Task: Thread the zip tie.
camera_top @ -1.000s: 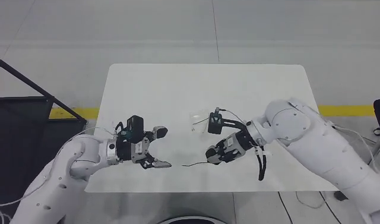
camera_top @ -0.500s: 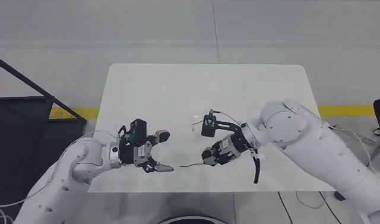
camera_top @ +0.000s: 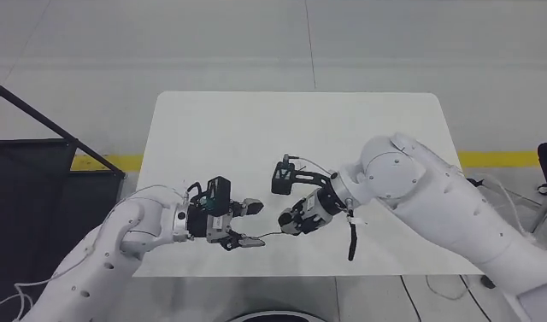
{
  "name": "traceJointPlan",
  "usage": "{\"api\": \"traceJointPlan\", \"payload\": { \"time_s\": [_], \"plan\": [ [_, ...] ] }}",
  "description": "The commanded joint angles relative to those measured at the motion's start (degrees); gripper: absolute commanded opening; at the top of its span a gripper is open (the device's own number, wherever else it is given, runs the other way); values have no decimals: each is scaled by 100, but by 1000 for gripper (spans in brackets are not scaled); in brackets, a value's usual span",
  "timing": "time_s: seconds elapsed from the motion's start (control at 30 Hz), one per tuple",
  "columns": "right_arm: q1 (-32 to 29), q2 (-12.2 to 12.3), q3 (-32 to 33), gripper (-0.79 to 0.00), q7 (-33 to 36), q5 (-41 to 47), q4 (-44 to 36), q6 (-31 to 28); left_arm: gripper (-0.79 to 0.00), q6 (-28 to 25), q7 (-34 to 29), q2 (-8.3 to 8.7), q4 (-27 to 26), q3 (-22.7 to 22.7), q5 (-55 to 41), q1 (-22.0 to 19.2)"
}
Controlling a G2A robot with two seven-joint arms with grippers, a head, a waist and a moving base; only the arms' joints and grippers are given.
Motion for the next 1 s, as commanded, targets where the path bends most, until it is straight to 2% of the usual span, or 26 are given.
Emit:
{"api": "traceJointPlan", "payload": {
  "time_s": [0.0, 0.33, 0.63, 0.97],
  "plan": [
    [9, -25, 2, -785, 11, 4, 37, -8, -437, 0, 34, 12, 6, 68, -17, -37],
    [25, -121, 41, -785, 82, -27, 83, 22, -483, 0, 273, 89, 39, 402, 107, -241],
    [19, -193, 78, -785, 149, -59, 120, 45, -573, 0, 415, 143, 119, 611, 186, -389],
    [10, -275, 99, -785, 217, -78, 162, 45, -591, 0, 577, 207, 153, 778, 233, -505]
  ]
}}
